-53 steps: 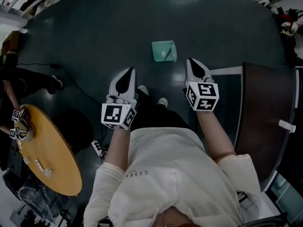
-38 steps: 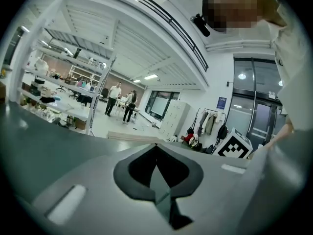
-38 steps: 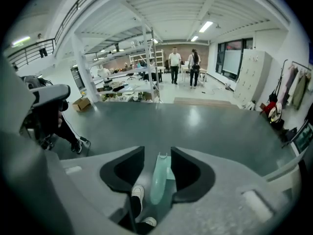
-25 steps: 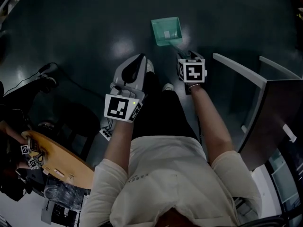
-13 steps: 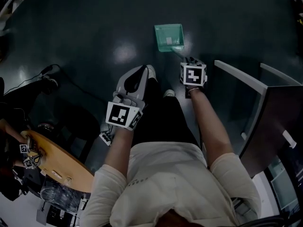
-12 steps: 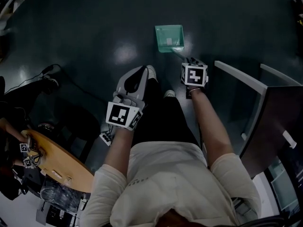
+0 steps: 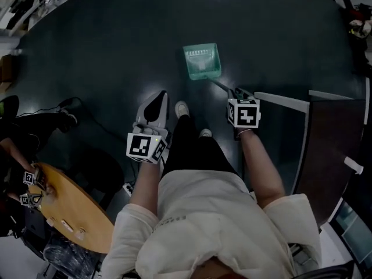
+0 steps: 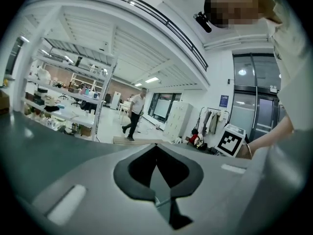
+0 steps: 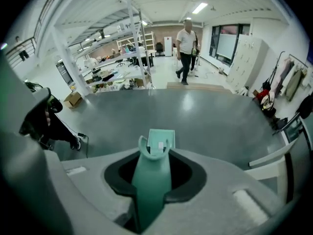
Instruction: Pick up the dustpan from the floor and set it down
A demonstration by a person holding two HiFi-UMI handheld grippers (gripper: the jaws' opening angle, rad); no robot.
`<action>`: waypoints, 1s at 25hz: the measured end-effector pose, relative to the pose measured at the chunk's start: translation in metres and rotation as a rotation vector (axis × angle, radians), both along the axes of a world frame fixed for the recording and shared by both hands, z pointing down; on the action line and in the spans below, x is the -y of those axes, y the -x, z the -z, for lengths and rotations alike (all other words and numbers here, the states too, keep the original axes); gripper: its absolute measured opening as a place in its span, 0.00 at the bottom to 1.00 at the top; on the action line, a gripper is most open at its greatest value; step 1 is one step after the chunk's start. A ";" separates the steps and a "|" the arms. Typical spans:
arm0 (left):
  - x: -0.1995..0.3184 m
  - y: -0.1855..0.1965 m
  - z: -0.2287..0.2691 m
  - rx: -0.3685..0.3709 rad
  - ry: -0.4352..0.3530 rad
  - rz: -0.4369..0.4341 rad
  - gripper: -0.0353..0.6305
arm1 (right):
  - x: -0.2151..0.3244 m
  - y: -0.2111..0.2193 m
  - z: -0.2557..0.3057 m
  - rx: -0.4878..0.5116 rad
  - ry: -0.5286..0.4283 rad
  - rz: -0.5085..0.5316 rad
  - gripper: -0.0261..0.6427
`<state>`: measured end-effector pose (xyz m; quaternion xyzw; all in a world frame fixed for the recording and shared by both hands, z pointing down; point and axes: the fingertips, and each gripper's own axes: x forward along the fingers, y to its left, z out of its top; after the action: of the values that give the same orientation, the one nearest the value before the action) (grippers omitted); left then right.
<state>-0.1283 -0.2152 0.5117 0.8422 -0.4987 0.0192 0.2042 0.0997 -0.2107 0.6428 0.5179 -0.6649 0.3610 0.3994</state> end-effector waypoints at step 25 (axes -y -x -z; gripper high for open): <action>-0.074 -0.045 0.145 0.053 -0.251 0.008 0.07 | -0.080 -0.047 0.156 0.065 -0.284 0.047 0.15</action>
<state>-0.0835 -0.1417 0.3664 0.8584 -0.5055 -0.0220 0.0842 0.1469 -0.1304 0.4872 0.5414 -0.7337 0.2705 0.3087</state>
